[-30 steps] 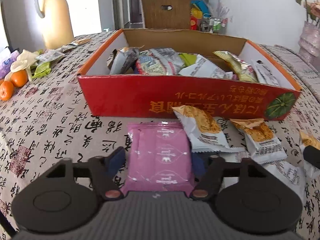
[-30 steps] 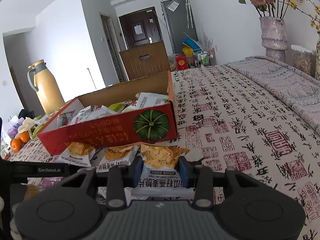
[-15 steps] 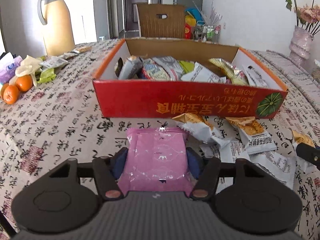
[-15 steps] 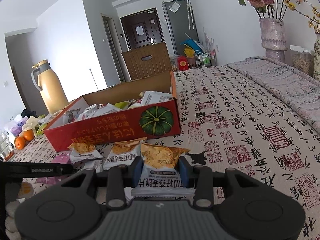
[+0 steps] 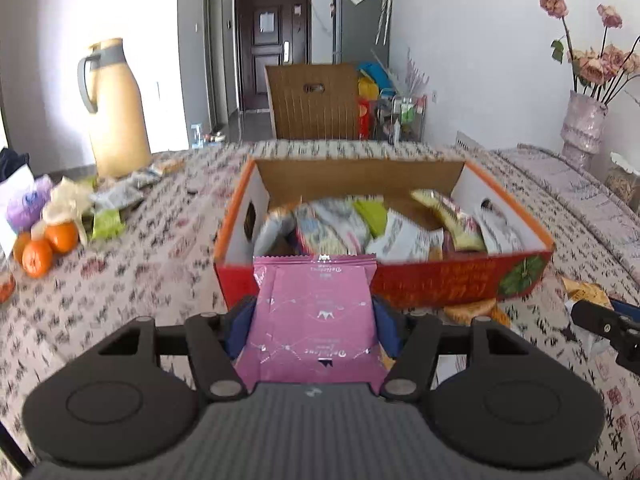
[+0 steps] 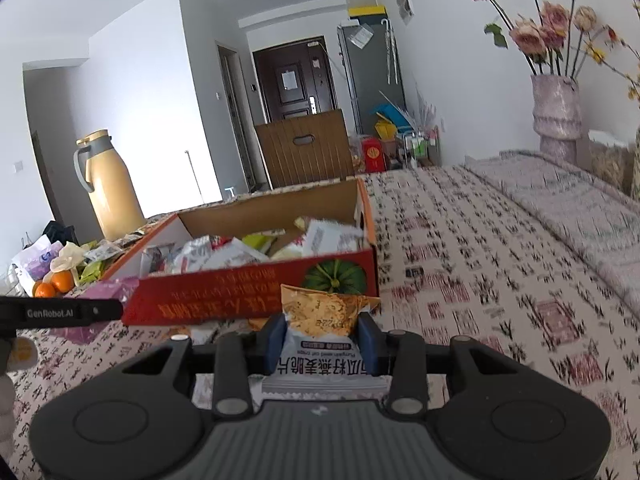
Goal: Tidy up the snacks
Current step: 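Carry the pink packet and cookie sachet into the box and open both tools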
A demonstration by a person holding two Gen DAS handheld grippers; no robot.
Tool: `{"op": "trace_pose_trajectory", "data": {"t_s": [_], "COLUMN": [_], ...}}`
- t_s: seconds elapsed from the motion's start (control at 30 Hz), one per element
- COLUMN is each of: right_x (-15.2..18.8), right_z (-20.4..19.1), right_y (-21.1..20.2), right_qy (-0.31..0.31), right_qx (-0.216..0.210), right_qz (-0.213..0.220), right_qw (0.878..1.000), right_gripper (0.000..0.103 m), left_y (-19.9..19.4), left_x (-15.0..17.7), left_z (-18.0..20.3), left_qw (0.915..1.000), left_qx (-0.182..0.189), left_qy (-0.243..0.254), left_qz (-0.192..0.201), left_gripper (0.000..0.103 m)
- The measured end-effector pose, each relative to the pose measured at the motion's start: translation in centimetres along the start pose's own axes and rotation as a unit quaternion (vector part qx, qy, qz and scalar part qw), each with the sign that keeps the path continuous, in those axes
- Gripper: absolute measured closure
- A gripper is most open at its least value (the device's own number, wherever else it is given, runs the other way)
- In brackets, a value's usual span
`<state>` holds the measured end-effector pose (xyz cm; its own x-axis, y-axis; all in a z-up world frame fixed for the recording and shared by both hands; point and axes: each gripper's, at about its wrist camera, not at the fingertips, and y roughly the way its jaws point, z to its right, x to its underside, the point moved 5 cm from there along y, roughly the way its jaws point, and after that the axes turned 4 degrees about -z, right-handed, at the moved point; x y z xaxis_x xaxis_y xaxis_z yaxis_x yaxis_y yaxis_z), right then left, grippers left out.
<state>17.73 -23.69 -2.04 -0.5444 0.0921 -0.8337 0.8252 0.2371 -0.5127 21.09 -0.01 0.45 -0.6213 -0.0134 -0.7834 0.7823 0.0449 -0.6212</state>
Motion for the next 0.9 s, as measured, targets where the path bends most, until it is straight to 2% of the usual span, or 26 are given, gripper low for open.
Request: {"op": "trace_pose_trajectory", "data": {"t_s": [0.37,0.7,0.9], "right_x": [-3.9,-6.8,-8.3], "right_z": [-1.9,-3.6,-3.7], "right_y": [2.8,7.2,10.1], "right_qy": [-0.031,-0.060,-0.068], "right_qx": [0.002,0.001,0.010], "right_qz": [0.020,0.023,0.024], "right_qw": [0.999,0.998,0.997], "right_gripper": [0.065,0.065,0.065], "left_y": [1.9,5.7,8.1], "left_x": [-4.6,-7.2,-7.3], "left_z": [0.1,0.4,0.4], "left_qw": [0.9994,0.9996,0.9997], "left_qx": [0.007,0.010,0.016], "left_qy": [0.010,0.010,-0.008], "left_qz": [0.031,0.026,0.018], "left_gripper": [0.040,0.040,0.040]}}
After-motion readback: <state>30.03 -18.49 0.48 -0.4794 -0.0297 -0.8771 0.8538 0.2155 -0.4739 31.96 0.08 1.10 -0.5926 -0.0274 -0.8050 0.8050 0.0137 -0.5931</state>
